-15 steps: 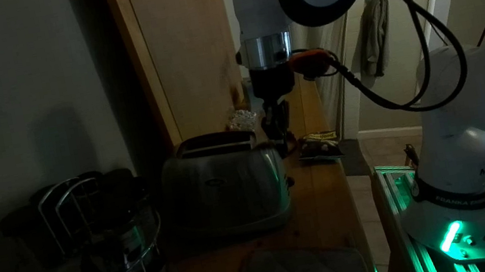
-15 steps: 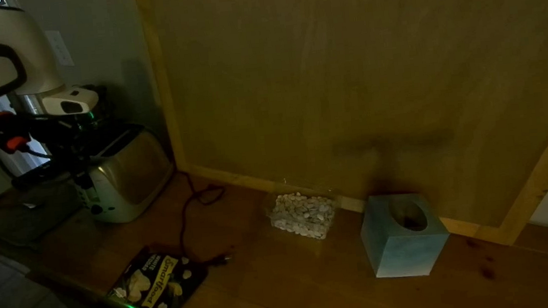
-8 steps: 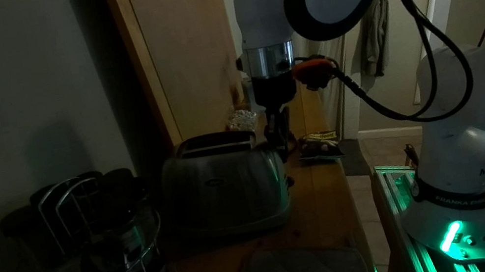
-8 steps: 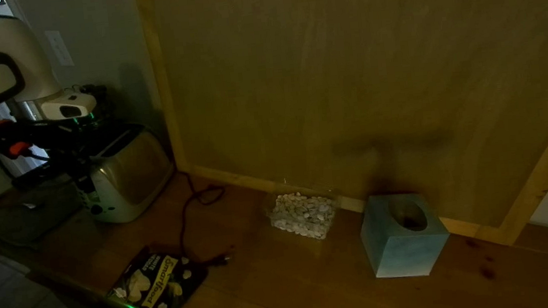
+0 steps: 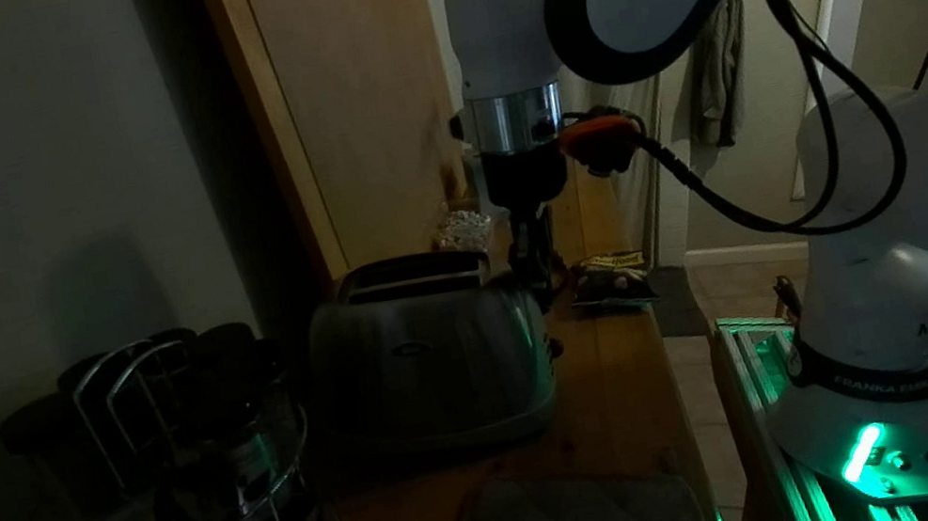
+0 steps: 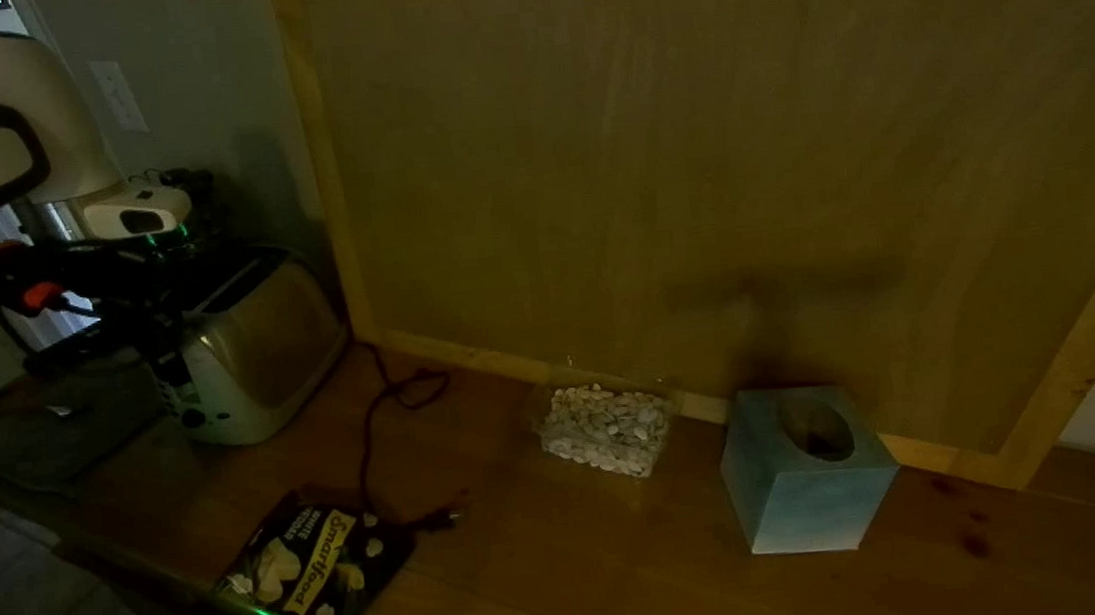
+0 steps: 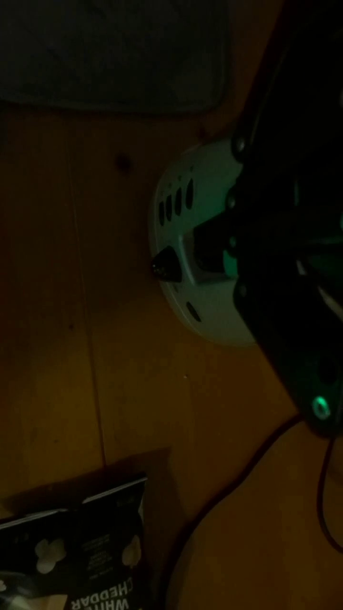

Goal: Push the toaster lever down

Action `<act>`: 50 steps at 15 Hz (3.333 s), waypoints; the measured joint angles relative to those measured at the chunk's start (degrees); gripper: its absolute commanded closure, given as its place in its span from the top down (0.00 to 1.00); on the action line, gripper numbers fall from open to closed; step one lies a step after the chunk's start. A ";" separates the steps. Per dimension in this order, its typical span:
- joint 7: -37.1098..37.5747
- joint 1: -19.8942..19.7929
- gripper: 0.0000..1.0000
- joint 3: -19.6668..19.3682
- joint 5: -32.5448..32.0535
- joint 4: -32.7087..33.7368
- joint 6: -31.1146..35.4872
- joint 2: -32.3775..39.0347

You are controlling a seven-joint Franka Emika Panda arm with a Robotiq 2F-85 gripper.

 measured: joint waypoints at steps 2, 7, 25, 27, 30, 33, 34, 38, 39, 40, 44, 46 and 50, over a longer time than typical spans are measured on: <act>-0.84 0.05 0.01 -0.28 0.03 0.00 -0.09 0.63; -2.50 0.12 0.01 -0.94 0.11 -0.01 -0.59 2.28; -2.78 0.40 0.30 0.67 -0.08 0.10 -4.72 -0.25; -2.42 0.54 0.35 1.37 -0.09 0.16 -7.49 -1.99; -2.06 0.66 0.55 1.90 -0.09 0.15 -10.95 -4.49; -1.59 0.66 0.75 2.16 -0.21 0.14 -12.24 -6.68; -1.46 0.66 0.83 2.21 -0.26 0.16 -12.24 -7.37; -0.32 0.65 1.00 3.16 -1.87 0.43 -10.96 -10.25; 0.08 0.65 1.00 3.63 -2.60 0.55 -10.00 -10.98; 0.42 0.65 1.00 4.13 -3.32 0.72 -8.88 -11.73; 1.54 0.63 1.00 5.11 -4.34 1.84 -5.14 -13.72; 2.19 0.49 1.00 5.03 -4.33 2.76 -4.46 -13.93; 3.00 -0.17 1.00 4.24 -4.31 4.64 -4.15 -13.90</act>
